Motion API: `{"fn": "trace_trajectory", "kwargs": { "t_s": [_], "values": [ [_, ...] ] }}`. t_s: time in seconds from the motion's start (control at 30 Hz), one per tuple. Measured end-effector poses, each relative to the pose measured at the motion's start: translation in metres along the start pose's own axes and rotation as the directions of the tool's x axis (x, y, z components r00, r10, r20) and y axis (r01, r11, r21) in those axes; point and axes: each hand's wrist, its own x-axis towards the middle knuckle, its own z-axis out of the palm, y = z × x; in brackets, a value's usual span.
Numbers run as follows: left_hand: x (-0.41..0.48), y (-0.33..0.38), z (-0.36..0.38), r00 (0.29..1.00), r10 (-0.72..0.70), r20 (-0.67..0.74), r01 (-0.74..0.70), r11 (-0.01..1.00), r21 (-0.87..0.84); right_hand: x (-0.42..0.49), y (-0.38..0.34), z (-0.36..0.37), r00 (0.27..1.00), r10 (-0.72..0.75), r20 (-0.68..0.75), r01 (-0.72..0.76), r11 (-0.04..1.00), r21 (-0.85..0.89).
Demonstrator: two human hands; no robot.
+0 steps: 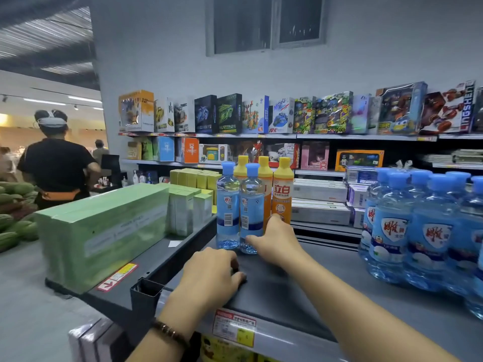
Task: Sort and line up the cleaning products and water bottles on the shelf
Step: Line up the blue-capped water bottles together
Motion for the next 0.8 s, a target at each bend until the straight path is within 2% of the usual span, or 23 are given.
{"fn": "trace_trajectory", "kwargs": {
  "t_s": [0.13,0.3,0.43,0.57,0.63,0.7,0.8],
  "values": [
    [-0.001,0.001,0.0,0.999,0.033,-0.023,-0.033,0.999,-0.017,0.019,-0.003,0.017,0.996,0.052,-0.067,-0.048,0.997,0.058],
    [0.003,0.005,0.005,0.998,0.05,-0.044,-0.049,0.998,0.026,0.036,-0.008,0.028,0.983,0.159,-0.094,-0.127,0.951,0.281],
    [0.005,0.005,0.012,0.997,0.056,-0.052,-0.054,0.998,0.033,0.037,-0.002,0.032,0.987,0.112,-0.116,-0.083,0.97,0.229],
    [0.005,0.0,0.011,0.997,0.031,-0.077,-0.033,0.999,-0.022,0.031,0.003,0.021,0.999,0.046,-0.026,-0.039,0.973,0.227],
    [0.005,-0.006,0.008,0.995,-0.008,-0.096,-0.001,0.996,-0.087,0.024,0.009,0.014,1.0,0.02,0.018,-0.024,0.972,0.234],
    [0.007,-0.011,0.006,0.988,-0.073,-0.135,0.04,0.972,-0.233,0.014,0.016,0.006,0.999,-0.013,0.048,0.001,0.972,0.237],
    [0.01,-0.007,0.003,0.963,-0.156,-0.219,0.011,0.836,-0.548,-0.004,0.027,-0.006,0.995,-0.07,0.066,0.052,0.971,0.232]
  ]
}}
